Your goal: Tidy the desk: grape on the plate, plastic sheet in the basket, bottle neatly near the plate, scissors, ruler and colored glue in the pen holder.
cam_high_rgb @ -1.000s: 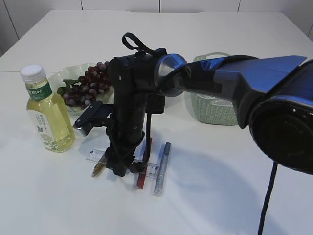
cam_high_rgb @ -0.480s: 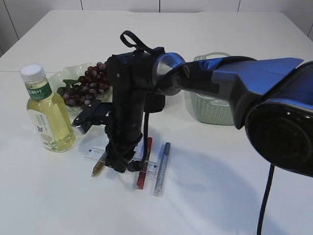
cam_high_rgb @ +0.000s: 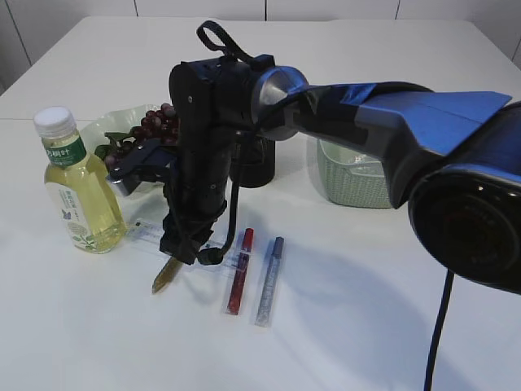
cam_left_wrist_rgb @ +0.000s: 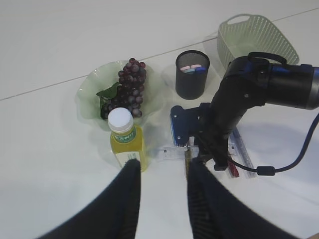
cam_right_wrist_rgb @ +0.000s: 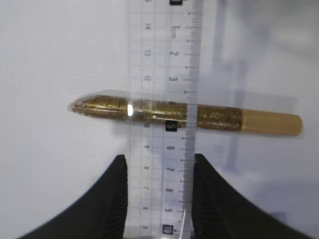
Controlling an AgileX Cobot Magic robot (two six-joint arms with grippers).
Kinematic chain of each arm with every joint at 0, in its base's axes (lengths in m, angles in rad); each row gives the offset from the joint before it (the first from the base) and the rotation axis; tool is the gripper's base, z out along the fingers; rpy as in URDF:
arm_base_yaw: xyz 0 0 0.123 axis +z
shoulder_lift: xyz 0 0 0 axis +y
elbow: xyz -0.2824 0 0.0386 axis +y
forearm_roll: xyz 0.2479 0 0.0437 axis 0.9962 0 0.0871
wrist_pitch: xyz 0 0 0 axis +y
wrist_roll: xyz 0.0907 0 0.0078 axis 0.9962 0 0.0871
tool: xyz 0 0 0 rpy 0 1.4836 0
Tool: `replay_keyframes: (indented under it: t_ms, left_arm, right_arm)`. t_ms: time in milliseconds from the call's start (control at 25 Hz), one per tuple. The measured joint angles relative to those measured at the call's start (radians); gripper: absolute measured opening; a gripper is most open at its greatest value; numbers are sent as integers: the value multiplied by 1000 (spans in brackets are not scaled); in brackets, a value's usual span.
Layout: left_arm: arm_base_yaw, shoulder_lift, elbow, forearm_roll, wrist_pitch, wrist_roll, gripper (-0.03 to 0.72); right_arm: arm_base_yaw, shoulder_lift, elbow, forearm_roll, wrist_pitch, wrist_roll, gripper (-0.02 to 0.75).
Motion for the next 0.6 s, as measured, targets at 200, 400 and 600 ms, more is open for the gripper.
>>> replay_keyframes:
  t_ms: [200,400,600]
  left_arm:
    - [0,0,0,-2,0,0,239]
    - [0,0,0,-3,0,0,239]
    - [0,0,0,-6,0,0,239]
  right_arm:
    - [0,0,-2,-31,0,74,295]
    - [0,-2,-2,-102,1,162,295]
    - [0,-36,-2,-115,3,215,295]
